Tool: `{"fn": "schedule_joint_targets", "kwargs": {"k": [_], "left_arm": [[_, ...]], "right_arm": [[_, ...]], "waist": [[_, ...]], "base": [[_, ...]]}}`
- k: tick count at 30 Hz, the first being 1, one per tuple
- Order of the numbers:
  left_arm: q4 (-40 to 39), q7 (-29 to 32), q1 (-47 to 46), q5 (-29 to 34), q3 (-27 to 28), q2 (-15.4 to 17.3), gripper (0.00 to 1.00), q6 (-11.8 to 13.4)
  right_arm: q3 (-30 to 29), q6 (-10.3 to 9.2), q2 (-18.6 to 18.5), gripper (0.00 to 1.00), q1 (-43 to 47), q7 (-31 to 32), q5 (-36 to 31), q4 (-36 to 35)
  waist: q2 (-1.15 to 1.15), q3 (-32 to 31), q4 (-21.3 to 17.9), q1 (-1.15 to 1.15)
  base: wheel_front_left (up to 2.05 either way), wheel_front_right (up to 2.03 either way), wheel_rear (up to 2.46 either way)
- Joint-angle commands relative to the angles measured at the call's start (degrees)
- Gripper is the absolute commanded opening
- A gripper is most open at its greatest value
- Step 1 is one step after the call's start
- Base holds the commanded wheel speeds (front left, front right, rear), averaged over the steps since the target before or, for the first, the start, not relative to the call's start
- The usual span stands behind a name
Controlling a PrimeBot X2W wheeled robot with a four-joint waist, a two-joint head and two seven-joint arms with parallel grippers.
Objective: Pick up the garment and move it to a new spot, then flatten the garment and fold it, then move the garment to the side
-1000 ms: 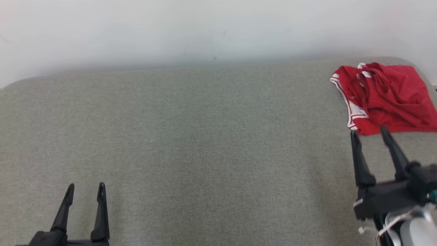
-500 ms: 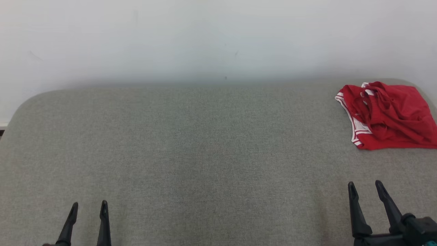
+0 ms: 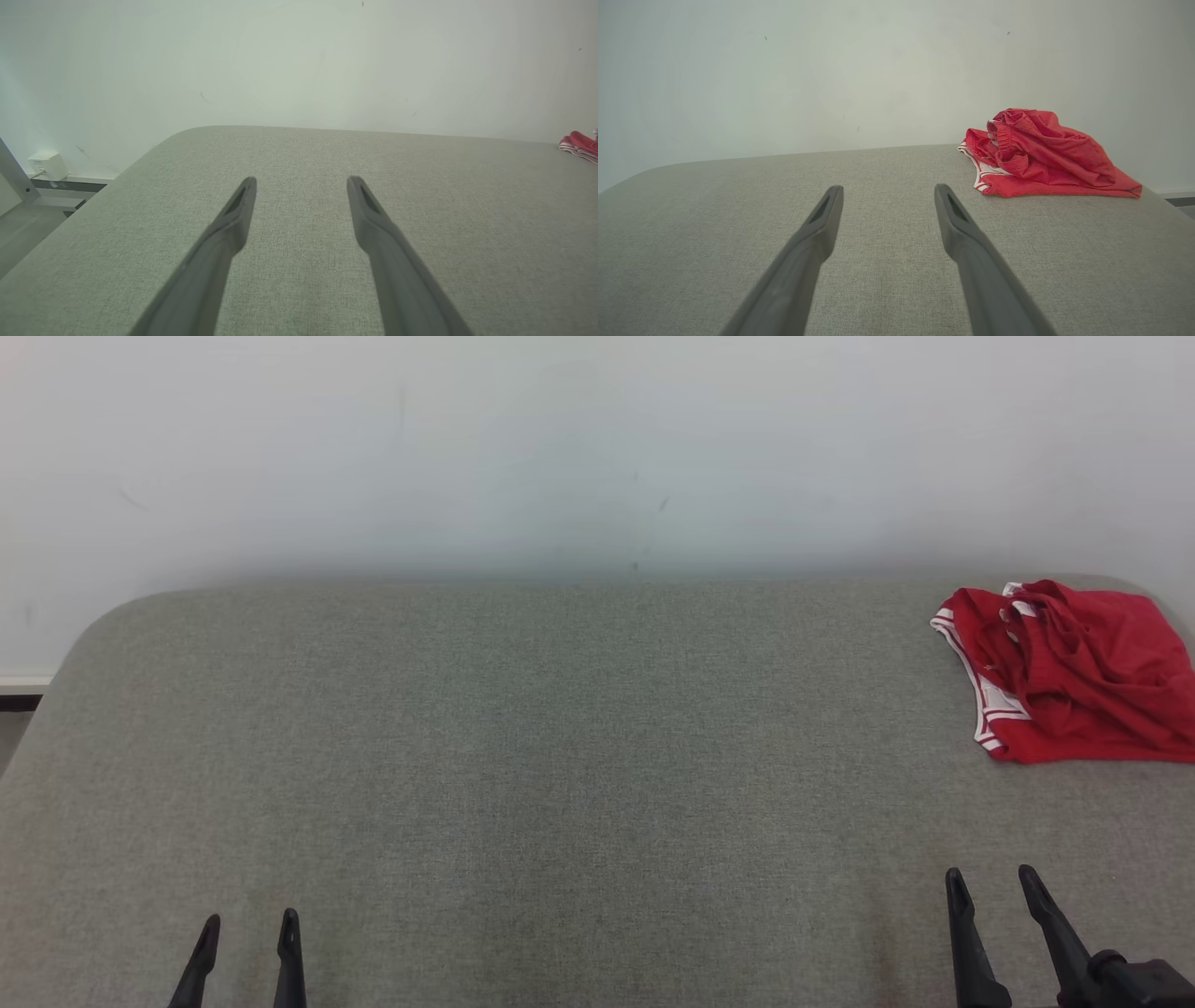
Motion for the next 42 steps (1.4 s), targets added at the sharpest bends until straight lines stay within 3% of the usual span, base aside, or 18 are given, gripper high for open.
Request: {"fn": "schedule_joint_targets", "kwargs": {"k": [1, 2, 3, 8, 42], "left_arm": [[0.1, 0.0, 0.3, -0.3, -0.1, 0.0, 1.0, -0.1], [0.2, 0.0, 0.2, -0.4, -0.3, 0.1, 1.0, -0.4], [0.1, 0.1, 0.0, -0.2, -0.3, 0.0, 0.0, -0.4], [2.4, 0.5, 0.4, -0.9, -0.5, -1.1, 0.0, -0.5], [3.5, 8.8, -4.2, -30.2, 3.9, -4.6, 0.0, -3.1]], "right_arm": [[0.1, -0.17, 0.0, 1.0, 0.3, -0.3, 0.2, 0.1], [0.1, -0.17, 0.1, 1.0, 0.3, -0.3, 0.2, 0.2], [0.1, 0.0, 0.0, 0.0, 0.0, -0.2, 0.0, 0.2], [0.3, 0.01, 0.4, 0.0, 0.5, 0.0, 0.7, 2.6], [-1.3, -0.03, 1.4, 0.0, -5.1, 6.3, 32.8, 5.3]], "waist": [[0.0, 0.1, 0.0, 0.0], [0.0, 0.1, 0.1, 0.0], [0.0, 0.1, 0.1, 0.0], [0.0, 0.1, 0.1, 0.0], [0.0, 0.3, -0.2, 0.0]], "base": [[0.0, 0.0, 0.0], [0.0, 0.0, 0.0], [0.0, 0.0, 0.0], [0.0, 0.0, 0.0], [0.0, 0.0, 0.0]]}}
